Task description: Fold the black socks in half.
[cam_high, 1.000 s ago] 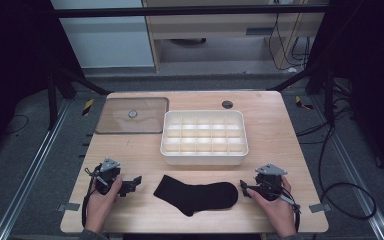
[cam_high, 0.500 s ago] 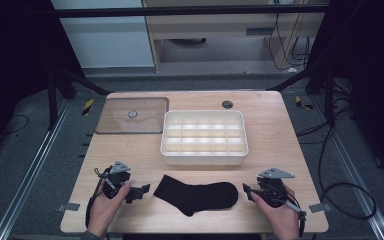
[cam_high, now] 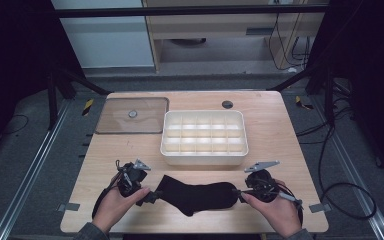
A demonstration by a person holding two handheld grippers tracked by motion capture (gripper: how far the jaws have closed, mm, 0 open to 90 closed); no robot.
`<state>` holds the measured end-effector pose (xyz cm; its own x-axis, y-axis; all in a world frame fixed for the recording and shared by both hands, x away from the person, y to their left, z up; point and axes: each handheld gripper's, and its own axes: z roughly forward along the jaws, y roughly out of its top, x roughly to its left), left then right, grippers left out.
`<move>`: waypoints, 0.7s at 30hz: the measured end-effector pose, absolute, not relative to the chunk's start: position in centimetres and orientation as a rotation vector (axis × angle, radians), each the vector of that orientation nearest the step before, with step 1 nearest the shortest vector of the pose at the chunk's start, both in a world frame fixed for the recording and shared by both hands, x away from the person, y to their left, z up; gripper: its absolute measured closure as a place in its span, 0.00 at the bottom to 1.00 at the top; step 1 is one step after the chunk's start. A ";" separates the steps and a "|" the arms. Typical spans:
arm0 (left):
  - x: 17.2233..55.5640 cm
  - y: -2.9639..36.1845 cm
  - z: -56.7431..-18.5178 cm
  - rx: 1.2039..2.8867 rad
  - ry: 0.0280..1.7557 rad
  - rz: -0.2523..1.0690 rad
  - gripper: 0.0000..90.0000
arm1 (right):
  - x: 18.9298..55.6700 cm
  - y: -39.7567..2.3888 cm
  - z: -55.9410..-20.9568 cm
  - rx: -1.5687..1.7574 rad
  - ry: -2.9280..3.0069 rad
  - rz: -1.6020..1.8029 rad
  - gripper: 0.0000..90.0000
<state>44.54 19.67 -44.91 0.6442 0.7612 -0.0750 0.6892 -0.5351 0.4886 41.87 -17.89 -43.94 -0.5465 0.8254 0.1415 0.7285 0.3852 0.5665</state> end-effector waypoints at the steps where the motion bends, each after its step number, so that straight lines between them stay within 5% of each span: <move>1: 44.5 19.7 -44.9 2.383 1.134 0.201 0.09 | 41.9 -17.9 -43.9 1.401 2.474 0.883 0.46; 21: 45.8 19.2 -45.0 2.399 1.120 0.151 0.28 | 44.9 -16.0 -45.5 1.458 2.606 0.709 0.55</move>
